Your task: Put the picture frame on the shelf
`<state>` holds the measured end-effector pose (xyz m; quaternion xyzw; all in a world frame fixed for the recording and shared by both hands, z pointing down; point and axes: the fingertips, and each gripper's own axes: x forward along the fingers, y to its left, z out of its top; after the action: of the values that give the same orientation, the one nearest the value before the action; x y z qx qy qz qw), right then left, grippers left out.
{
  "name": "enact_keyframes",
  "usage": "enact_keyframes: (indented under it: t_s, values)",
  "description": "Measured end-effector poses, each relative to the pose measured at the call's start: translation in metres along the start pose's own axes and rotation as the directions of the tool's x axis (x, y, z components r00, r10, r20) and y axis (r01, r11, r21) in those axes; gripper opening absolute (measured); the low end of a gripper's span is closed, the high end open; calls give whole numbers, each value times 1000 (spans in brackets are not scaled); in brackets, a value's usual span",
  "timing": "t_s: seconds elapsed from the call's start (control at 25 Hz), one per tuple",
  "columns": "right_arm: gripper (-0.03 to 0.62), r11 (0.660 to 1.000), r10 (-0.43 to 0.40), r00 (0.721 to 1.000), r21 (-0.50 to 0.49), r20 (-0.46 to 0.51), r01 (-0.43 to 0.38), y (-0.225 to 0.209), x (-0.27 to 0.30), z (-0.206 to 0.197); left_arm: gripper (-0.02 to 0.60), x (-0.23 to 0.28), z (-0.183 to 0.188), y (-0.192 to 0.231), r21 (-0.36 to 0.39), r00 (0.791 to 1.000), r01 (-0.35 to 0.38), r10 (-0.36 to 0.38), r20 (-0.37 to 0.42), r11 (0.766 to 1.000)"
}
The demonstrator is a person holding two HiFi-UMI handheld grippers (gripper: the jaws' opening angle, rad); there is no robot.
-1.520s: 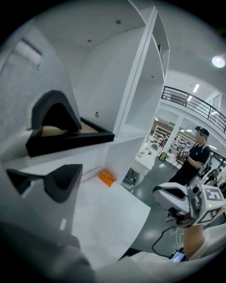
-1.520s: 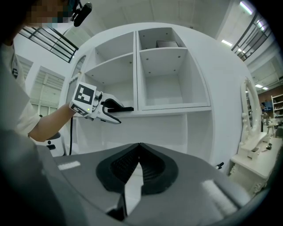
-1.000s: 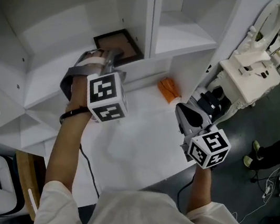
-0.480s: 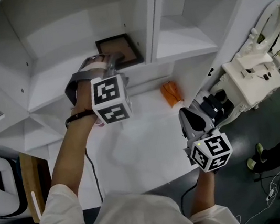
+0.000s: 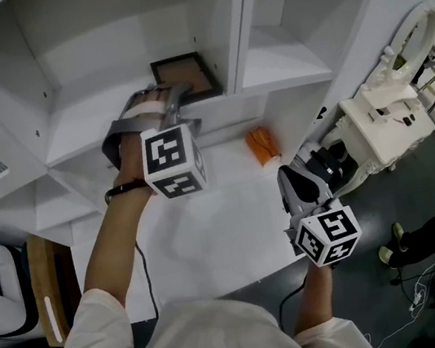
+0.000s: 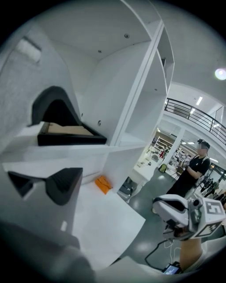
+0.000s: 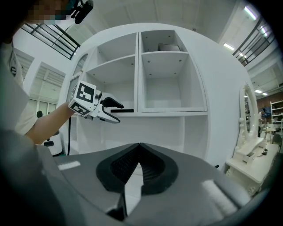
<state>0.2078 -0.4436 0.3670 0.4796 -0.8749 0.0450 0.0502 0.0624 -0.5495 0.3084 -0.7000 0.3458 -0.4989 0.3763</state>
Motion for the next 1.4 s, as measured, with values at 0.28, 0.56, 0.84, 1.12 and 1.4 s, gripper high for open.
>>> enact_keyframes:
  t_s: [0.28,0.56,0.84,1.12,1.4]
  values:
    - [5,1000,-12,1000,-28,4,12,19,-12,5,267,-39,8,-11,-11,998,-11,12,57,1000]
    - [5,999,-26,1000,-40,7,26,43,-21,7,217,-66,0,-38,-43,995,2,3,104,999]
    - [5,996,-67,997,-48,35,69,66,-28,8,191,-82,-10,-75,-100,977,76,-54,207,992]
    - [5,995,-81,996,-56,24,82,91,-34,5,133,-100,-29,-98,-209,969,104,-52,241,972]
    - [5,994,-102,995,-47,9,102,114,-46,-2,22,-119,-34,-124,-435,942,166,-12,334,885]
